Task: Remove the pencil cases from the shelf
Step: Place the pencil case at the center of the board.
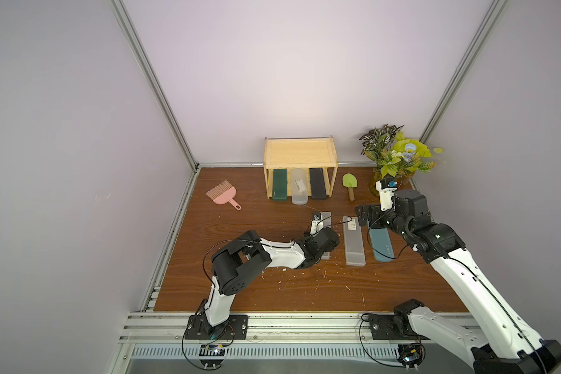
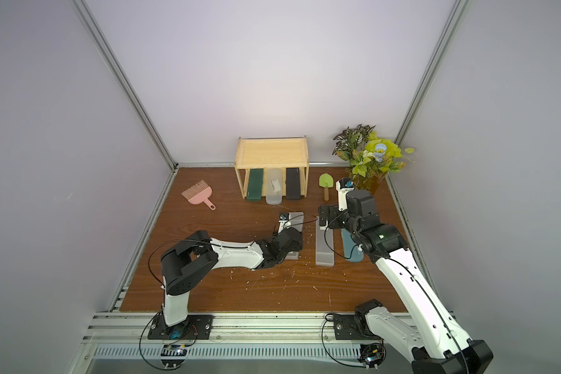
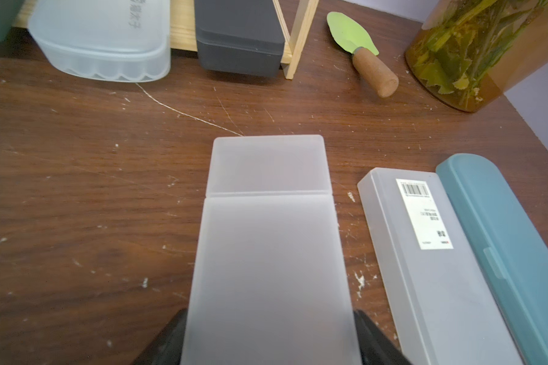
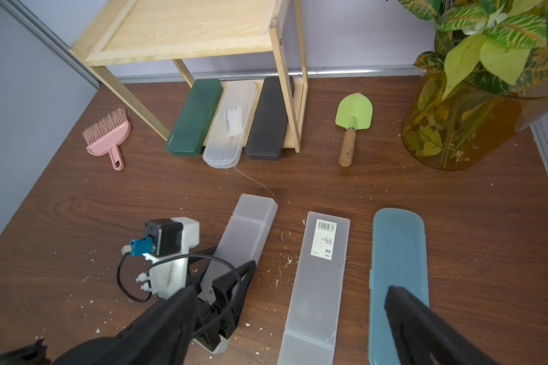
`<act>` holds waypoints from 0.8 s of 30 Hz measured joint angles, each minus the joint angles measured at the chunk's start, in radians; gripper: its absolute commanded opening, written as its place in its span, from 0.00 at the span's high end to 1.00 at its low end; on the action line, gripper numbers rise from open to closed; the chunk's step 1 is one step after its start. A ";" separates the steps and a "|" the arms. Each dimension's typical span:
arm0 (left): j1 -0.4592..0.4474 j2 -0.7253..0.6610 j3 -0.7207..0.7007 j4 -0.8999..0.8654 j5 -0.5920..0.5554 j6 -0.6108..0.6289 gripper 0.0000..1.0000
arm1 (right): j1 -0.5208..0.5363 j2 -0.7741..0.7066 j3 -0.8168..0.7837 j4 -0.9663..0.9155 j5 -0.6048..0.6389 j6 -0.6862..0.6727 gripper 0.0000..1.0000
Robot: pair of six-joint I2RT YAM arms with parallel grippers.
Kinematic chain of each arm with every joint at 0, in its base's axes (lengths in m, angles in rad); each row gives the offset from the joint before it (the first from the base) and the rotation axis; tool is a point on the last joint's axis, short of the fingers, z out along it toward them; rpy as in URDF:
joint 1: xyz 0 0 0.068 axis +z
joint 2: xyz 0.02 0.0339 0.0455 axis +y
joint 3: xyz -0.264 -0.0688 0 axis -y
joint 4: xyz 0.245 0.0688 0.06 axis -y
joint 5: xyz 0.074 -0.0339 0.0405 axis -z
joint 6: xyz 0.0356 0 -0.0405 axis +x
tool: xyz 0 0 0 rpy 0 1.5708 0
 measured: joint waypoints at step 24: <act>-0.017 0.078 0.093 -0.021 -0.009 -0.063 0.01 | -0.024 0.000 -0.031 0.008 -0.002 -0.018 0.01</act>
